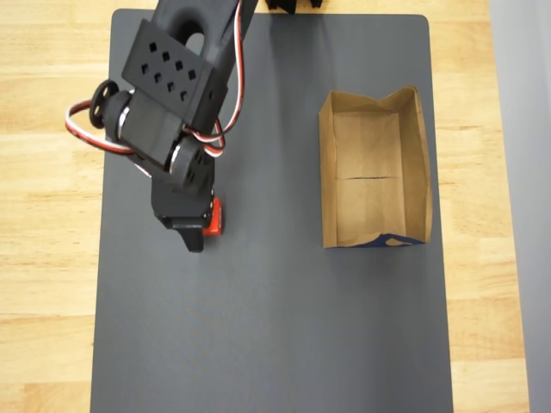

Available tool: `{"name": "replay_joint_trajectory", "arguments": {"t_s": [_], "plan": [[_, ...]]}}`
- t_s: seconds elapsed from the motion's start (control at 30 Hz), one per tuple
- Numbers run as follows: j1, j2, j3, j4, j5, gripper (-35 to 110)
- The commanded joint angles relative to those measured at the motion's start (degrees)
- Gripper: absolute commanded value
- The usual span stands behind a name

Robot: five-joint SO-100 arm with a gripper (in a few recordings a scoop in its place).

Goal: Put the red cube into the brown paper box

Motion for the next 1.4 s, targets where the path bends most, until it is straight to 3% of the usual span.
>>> {"name": "replay_joint_trajectory", "arguments": {"t_s": [0.0, 0.23, 0.7, 1.2, 1.37], "plan": [[0.1, 0.4, -2.1, 0.7, -0.9, 29], [-0.2, -2.3, -5.1, 0.1, 0.0, 0], [-0.1, 1.3, -2.9, -1.7, 4.7, 0], [-8.1, 26.5, 28.4, -30.3, 5.1, 0], [-12.7, 37.8, 38.6, -33.0, 5.5, 0]]}}
